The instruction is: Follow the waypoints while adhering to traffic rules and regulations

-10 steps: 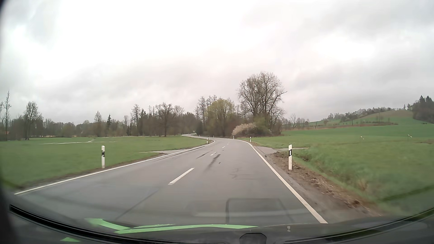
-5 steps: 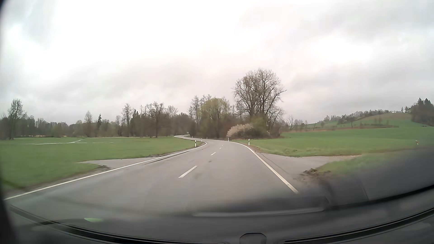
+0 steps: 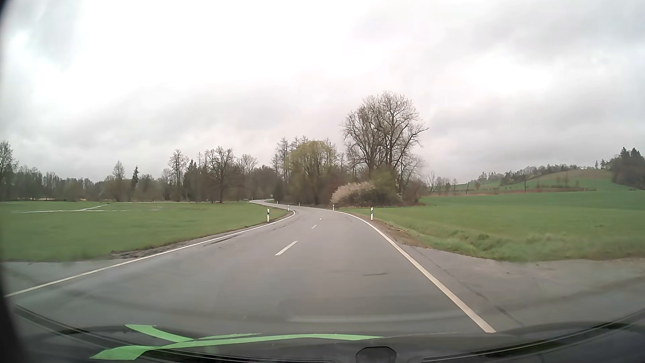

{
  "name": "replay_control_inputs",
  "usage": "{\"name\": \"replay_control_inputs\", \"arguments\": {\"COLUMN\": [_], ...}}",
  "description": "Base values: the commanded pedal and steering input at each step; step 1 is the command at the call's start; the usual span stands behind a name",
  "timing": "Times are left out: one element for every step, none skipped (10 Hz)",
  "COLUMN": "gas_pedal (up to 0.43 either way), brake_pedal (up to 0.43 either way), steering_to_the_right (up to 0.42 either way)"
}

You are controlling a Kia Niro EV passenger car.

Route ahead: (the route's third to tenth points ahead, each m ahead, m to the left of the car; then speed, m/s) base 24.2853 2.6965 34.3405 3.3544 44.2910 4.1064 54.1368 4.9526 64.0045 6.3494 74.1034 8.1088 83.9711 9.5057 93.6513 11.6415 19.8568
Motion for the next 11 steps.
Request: {"name": "replay_control_inputs", "arguments": {"gas_pedal": [0.02, 0.02, 0.028, 0.039, 0.059, 0.079, 0.079, 0.087, 0.087, 0.087, 0.098], "brake_pedal": [0.0, 0.0, 0.0, 0.0, 0.0, 0.0, 0.0, 0.0, 0.0, 0.0, 0.0], "steering_to_the_right": [0.003, 0.001, 0.001, 0.0, -0.002, -0.003, -0.003, -0.005, -0.007, -0.009, -0.012]}}
